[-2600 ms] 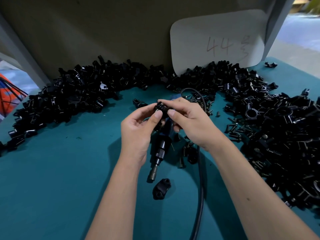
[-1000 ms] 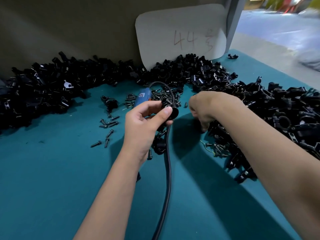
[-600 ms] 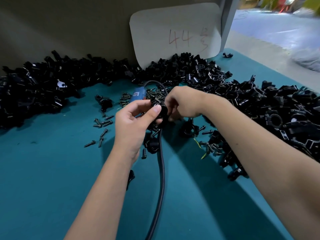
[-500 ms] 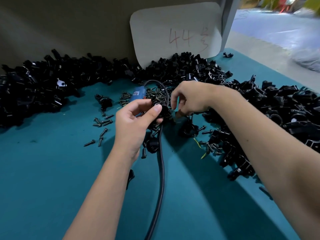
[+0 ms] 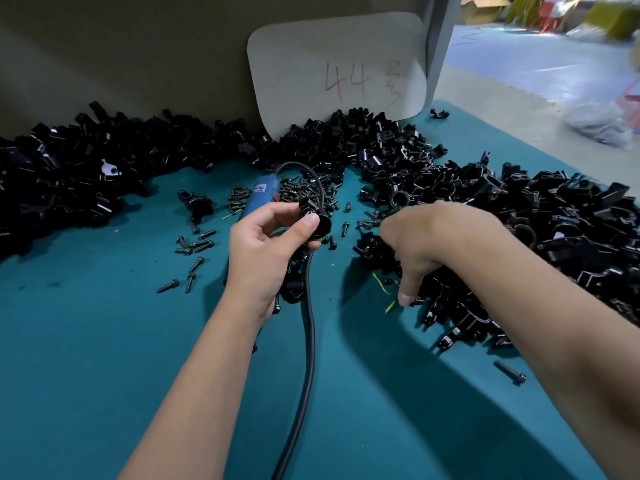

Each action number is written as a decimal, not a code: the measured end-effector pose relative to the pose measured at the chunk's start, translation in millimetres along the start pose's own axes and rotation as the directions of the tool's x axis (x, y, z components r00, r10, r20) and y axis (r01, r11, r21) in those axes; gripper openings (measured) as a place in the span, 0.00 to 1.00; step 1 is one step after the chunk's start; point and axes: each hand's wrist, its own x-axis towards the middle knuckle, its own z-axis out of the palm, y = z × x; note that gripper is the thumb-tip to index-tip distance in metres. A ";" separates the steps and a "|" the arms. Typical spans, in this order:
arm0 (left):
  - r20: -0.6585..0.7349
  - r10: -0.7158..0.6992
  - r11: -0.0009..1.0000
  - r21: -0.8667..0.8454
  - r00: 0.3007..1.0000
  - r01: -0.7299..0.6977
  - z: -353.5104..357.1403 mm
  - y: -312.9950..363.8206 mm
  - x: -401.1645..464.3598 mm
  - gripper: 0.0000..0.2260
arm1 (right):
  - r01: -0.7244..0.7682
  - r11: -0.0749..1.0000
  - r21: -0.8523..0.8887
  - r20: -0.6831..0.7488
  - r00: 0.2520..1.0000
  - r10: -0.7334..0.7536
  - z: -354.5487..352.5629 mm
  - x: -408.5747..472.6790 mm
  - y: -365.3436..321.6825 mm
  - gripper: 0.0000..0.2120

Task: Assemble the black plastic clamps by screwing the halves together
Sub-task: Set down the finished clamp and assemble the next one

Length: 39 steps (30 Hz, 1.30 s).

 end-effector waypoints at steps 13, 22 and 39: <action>0.064 -0.031 0.998 0.055 0.997 0.027 3.4 -3.4 -3.6 0.07 | 0.127 0.977 0.170 -0.389 0.920 -0.051 9.2 44.6 23.4 0.09; 0.309 -0.218 0.965 0.210 0.926 0.157 13.8 0.3 -9.4 0.06 | 0.127 0.979 0.158 -0.457 0.888 -0.041 -4.3 23.5 26.0 0.07; 0.407 -0.186 0.803 0.588 0.894 -0.101 8.9 0.6 -9.3 0.10 | 0.149 0.988 0.042 -0.117 0.983 -0.143 12.5 22.0 5.9 0.18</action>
